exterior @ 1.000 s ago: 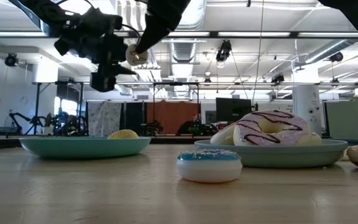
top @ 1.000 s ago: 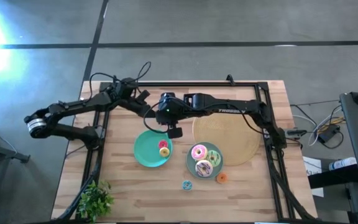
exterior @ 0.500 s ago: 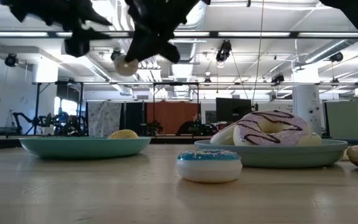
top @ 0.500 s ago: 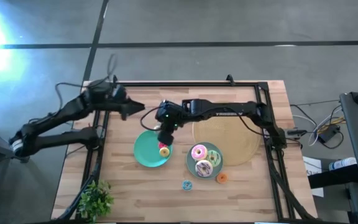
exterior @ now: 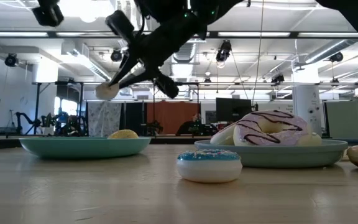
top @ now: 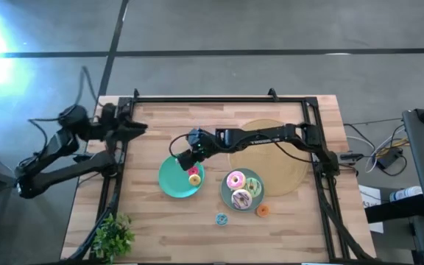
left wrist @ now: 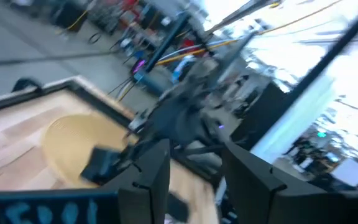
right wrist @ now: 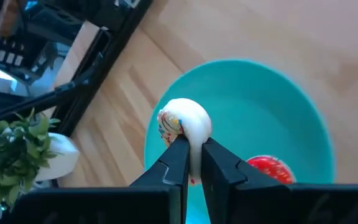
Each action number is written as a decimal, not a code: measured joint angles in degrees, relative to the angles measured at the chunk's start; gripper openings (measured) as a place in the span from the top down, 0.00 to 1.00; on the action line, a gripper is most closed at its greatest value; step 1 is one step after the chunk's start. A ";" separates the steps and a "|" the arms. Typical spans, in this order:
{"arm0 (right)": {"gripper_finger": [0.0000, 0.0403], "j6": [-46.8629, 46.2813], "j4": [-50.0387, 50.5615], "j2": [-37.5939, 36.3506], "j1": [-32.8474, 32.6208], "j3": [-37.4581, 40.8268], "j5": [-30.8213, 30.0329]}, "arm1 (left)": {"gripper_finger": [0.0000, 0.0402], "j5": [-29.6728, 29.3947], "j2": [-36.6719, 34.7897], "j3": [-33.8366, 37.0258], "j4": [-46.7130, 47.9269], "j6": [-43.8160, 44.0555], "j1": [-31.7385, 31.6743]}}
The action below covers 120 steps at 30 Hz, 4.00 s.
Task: Pick & Place donuts
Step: Put the small white donut on the green plate, then put the small blue donut on the green plate
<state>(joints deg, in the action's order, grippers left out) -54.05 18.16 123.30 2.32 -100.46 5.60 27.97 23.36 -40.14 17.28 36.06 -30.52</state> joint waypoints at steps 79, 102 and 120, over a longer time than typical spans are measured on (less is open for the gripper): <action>0.55 37.62 56.99 16.42 -21.14 -33.97 -9.27 | 0.70 1.66 -1.60 4.52 11.47 -4.45 0.04; 0.55 24.92 50.71 15.71 -30.11 -30.55 -25.68 | 0.70 3.08 -2.54 4.52 11.47 -4.37 0.04; 0.55 28.24 27.51 -2.32 -28.27 2.52 -21.95 | 0.70 0.98 -2.67 4.59 11.50 -2.97 0.04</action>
<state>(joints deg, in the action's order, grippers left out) -25.81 45.67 120.98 -25.96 -97.94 -16.35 28.95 20.69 -35.55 28.77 33.08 -30.48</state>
